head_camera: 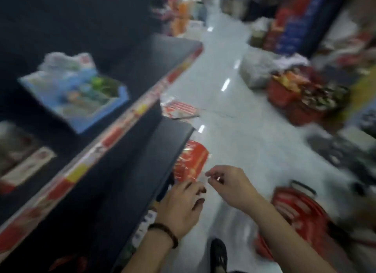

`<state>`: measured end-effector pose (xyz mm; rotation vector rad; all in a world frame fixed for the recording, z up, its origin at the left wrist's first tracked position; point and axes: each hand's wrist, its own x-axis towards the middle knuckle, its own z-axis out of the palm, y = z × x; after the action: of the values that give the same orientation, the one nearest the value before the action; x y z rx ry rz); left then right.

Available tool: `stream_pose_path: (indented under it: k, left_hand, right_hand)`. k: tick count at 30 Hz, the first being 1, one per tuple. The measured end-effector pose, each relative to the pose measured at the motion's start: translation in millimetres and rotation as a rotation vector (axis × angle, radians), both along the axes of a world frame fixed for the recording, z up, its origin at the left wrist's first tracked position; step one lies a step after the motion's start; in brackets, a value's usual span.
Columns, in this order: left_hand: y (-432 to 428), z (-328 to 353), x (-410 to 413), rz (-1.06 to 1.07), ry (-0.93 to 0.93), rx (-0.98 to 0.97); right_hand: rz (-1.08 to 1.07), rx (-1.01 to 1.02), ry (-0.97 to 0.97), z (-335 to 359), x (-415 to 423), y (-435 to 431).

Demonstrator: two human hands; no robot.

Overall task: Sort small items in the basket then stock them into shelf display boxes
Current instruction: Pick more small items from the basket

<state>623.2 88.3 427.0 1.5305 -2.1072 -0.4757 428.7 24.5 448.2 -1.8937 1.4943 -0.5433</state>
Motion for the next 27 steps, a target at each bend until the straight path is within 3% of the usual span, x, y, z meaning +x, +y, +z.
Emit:
stream_pose_path:
  k: [8,12,21,27]
  left_hand:
    - [-20.9,-53.7,-190.0,-0.474,-0.225,0.294]
    - [-25.3,-79.4,-293.4,-0.58,-0.307,0.376]
    - [-62.7,-187.7,-466.8,-0.601,-0.444,0.587]
    - [-100.0,-347.7,-524.5,-0.583,-0.486,0.681]
  right_hand:
    - [-0.529,0.322,0.188,-74.9,-247.9,116.9]
    - [-0.742,0.466,0.12,-109.5,-344.9,164.7]
    - [-0.802,0.726,0.012,-222.4,-506.8,176.2]
    - [-0.799,0.825,-0.046,-366.1,-559.4,112.6]
